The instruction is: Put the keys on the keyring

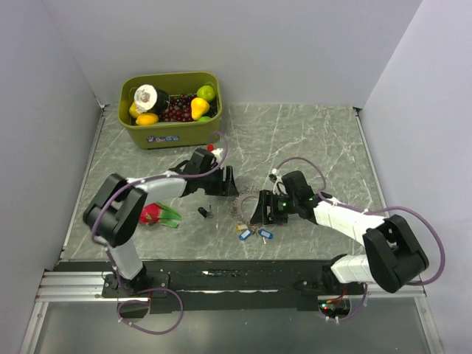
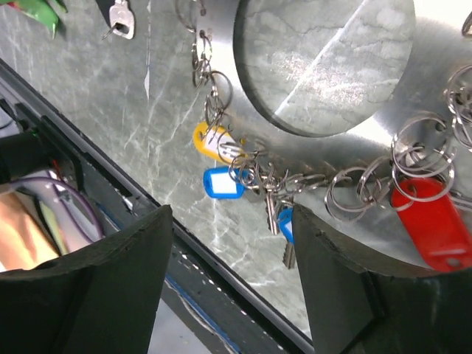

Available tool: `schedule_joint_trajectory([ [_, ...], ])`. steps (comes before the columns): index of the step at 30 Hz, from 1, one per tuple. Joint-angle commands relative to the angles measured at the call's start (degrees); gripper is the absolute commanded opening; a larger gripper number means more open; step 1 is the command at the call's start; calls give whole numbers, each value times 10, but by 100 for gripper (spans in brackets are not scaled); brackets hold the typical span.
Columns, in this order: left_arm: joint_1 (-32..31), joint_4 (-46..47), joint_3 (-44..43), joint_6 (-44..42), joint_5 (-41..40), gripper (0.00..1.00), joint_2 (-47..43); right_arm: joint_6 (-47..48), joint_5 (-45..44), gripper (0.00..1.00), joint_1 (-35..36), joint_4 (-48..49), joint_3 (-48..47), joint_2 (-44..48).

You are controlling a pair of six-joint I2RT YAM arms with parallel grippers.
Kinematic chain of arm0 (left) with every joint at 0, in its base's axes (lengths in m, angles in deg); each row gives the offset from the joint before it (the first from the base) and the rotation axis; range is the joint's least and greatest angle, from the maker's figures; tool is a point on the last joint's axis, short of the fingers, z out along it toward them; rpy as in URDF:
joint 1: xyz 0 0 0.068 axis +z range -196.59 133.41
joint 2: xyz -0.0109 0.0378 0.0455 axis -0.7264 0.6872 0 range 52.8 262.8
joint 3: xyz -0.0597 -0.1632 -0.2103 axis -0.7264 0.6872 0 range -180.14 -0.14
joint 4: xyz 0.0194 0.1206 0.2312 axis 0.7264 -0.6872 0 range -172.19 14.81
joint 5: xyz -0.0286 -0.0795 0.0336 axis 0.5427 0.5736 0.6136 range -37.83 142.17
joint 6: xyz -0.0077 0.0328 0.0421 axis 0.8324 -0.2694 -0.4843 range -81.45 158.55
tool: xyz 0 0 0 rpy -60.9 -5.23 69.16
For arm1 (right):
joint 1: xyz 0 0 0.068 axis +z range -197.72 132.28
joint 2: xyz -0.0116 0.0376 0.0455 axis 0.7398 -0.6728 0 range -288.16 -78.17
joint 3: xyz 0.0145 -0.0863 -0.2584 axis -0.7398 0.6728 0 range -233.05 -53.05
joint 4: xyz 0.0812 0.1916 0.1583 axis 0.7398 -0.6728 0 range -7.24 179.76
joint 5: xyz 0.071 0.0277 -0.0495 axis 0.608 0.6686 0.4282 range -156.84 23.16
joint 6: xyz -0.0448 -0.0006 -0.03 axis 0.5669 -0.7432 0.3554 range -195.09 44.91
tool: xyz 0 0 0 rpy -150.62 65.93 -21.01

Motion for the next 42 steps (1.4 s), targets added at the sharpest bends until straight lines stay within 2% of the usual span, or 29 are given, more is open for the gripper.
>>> schedule_joint_trajectory([
  [1, -3, 31, 54, -47, 42, 70, -86, 47, -21, 73, 3, -26, -17, 49],
  [7, -16, 82, 111, -81, 127, 68, -141, 87, -5, 72, -15, 12, -12, 95],
  [12, -46, 103, 114, -102, 167, 65, -140, 92, 80, 72, -60, 62, 14, 142],
  [22, -106, 119, 82, -121, 114, 60, -87, 70, 155, 71, -138, 100, 41, 180],
  [29, -139, 118, 61, -128, 68, 50, -41, 74, 158, 71, -146, 92, 46, 184],
  [37, -145, 114, 57, -134, 44, 38, -31, 76, 161, 71, -148, 93, 48, 177],
  [42, -147, 103, 57, -144, 39, 35, -23, 74, 166, 71, -148, 98, 47, 168],
])
